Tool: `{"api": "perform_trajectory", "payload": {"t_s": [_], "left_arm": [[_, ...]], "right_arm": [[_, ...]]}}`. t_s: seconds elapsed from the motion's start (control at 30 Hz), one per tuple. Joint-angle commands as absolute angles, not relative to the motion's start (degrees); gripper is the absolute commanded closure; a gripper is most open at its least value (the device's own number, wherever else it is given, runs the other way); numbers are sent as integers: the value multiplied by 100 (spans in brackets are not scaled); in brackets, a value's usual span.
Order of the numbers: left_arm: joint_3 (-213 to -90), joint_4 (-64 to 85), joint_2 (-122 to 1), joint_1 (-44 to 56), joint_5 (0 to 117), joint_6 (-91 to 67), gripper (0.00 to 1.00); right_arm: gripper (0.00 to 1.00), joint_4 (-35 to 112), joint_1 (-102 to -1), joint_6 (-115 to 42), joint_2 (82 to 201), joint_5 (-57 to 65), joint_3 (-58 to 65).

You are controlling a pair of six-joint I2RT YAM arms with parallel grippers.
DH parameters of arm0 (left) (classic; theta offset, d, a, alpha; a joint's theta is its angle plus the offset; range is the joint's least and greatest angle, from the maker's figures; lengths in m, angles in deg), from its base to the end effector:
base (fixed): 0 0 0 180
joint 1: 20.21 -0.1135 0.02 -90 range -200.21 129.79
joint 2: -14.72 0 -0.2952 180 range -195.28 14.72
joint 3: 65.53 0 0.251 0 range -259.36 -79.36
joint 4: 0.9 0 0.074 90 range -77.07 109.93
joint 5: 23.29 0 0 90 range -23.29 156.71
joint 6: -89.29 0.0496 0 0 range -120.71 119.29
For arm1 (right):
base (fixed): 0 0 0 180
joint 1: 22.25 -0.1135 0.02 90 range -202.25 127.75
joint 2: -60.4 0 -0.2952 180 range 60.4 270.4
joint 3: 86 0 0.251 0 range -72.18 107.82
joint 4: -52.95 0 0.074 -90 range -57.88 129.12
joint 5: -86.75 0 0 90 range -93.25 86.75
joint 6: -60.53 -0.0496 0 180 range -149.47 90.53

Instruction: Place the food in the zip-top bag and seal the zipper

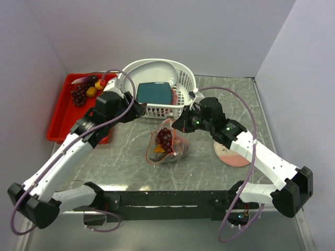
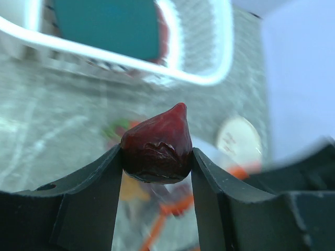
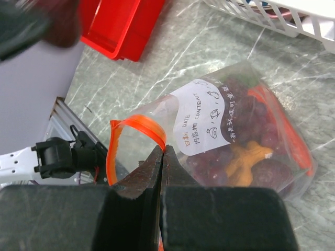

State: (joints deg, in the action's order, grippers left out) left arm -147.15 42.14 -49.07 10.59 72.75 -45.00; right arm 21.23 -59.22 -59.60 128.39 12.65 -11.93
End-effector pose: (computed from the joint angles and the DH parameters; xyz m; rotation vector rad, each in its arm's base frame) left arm 0.2089 -0.1185 0.4027 -0.3140 2.0610 -0.7185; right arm 0.2065 0.1724 0.3611 -0.3162 2.1306 0.9959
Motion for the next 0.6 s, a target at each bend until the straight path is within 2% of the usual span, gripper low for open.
{"api": "perform_trajectory", "payload": {"t_s": [0.0, 0.37, 0.47, 0.5, 0.57], "left_arm": [[-14467, 4212, -4347, 1476, 6752, -4738, 76], [-13676, 3965, -4064, 2179, 5617, -4764, 74], [-13640, 3983, -4196, 2311, 5739, -4755, 70], [-13631, 3965, -4197, 2320, 5765, -4747, 64], [-13649, 3869, -4275, 2329, 5792, -4729, 61]], "right_arm": [[100, 2163, -5916, -5874, 12983, 1081, -811], [100, 1970, -5916, -5944, 13168, 826, -485], [100, 1961, -5916, -5944, 13142, 791, -450], [100, 1969, -5916, -5936, 13133, 782, -441], [100, 1926, -5916, -5927, 13115, 773, -406]]}}
